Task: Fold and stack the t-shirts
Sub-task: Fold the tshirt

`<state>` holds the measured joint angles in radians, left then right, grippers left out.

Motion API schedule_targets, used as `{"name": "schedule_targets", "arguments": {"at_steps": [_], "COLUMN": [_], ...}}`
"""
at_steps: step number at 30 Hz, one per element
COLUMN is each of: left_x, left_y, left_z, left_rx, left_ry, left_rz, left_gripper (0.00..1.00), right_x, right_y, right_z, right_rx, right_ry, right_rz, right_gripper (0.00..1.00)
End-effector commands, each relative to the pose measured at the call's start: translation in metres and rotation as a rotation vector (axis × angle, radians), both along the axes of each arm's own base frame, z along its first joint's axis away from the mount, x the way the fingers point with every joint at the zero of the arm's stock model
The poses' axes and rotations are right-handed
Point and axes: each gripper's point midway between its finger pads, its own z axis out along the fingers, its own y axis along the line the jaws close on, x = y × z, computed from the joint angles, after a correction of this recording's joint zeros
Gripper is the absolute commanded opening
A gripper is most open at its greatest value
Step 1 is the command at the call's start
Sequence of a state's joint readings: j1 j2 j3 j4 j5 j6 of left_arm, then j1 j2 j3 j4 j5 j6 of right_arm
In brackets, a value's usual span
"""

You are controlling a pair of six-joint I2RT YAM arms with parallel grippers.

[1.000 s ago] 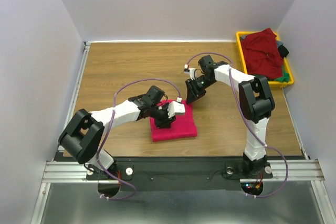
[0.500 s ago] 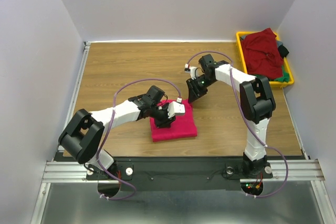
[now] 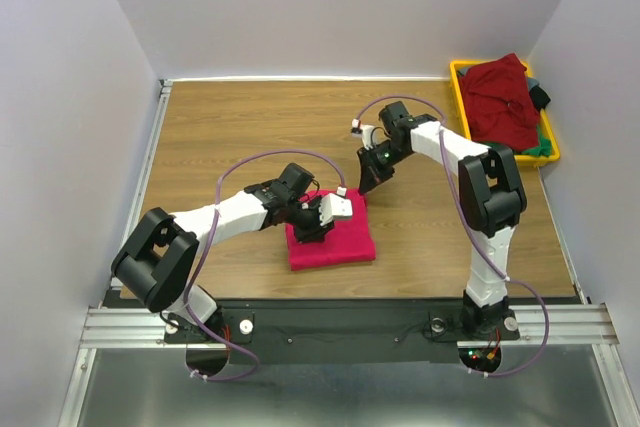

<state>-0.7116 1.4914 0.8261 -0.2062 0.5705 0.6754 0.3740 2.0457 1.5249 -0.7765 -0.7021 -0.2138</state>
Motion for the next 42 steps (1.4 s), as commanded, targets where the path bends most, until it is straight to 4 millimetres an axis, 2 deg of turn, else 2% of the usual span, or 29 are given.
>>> {"name": "schedule_targets", "arguments": {"at_steps": [1,3,4,9,12,13,18,20,24,27,29,30,32,34,37,42], "left_x": [-0.002,-0.003,-0.003,0.001,0.008,0.011,0.035,0.058,0.086,0.087,0.084,0.085,0.088,0.096,0.112,0.14], "left_y": [0.002,0.004,0.005,0.006,0.006,0.007,0.022,0.04,0.061,0.062,0.058,0.054,0.052,0.054,0.059,0.071], "left_z": [-0.003,-0.006,-0.008,-0.011,0.0,0.009,0.047,0.062,0.067,0.068,0.064,0.065,0.054,0.045,0.011,-0.022], "left_rx": [0.005,0.014,0.019,0.028,-0.002,-0.025,-0.124,-0.158,-0.176,-0.219,-0.237,-0.262,-0.26,-0.244,-0.169,-0.093], "left_ry": [-0.017,-0.018,-0.019,-0.034,-0.043,-0.053,-0.059,-0.062,0.0,0.073,0.113,0.137,0.18,0.21,0.259,0.28], "left_rz": [-0.018,-0.021,-0.022,-0.015,0.007,0.023,0.137,0.247,0.374,0.402,0.405,0.418,0.443,0.494,0.563,0.646], "left_gripper": [0.36,0.36,0.35,0.34,0.34,0.34,0.34,0.35,0.36,0.34,0.32,0.31,0.27,0.24,0.21,0.14], "right_x": [0.031,0.041,0.045,0.041,0.039,0.041,0.045,0.046,0.047,0.05,0.056,0.058,0.066,0.067,0.065,0.07], "right_y": [-0.002,-0.008,-0.011,-0.015,-0.014,-0.014,-0.011,-0.009,-0.007,-0.006,-0.004,-0.004,-0.003,-0.004,-0.005,-0.011], "right_z": [0.045,0.043,0.036,-0.003,-0.021,-0.024,-0.019,-0.01,0.002,0.015,0.029,0.031,0.034,0.029,0.013,-0.007], "right_rx": [-0.015,-0.046,-0.07,-0.112,-0.119,-0.12,-0.11,-0.096,-0.079,-0.069,-0.058,-0.059,-0.065,-0.076,-0.095,-0.145], "right_ry": [-0.193,-0.218,-0.222,-0.15,-0.116,-0.115,-0.12,-0.128,-0.128,-0.151,-0.182,-0.188,-0.197,-0.191,-0.157,-0.141], "right_rz": [-0.016,-0.034,-0.033,-0.018,-0.019,-0.028,-0.056,-0.069,-0.094,-0.113,-0.124,-0.132,-0.149,-0.153,-0.154,-0.177], "right_gripper": [0.0,0.01,0.01,0.0,0.01,0.01,0.01,0.01,0.03,0.09,0.09,0.09,0.08,0.06,0.05,0.03]}}
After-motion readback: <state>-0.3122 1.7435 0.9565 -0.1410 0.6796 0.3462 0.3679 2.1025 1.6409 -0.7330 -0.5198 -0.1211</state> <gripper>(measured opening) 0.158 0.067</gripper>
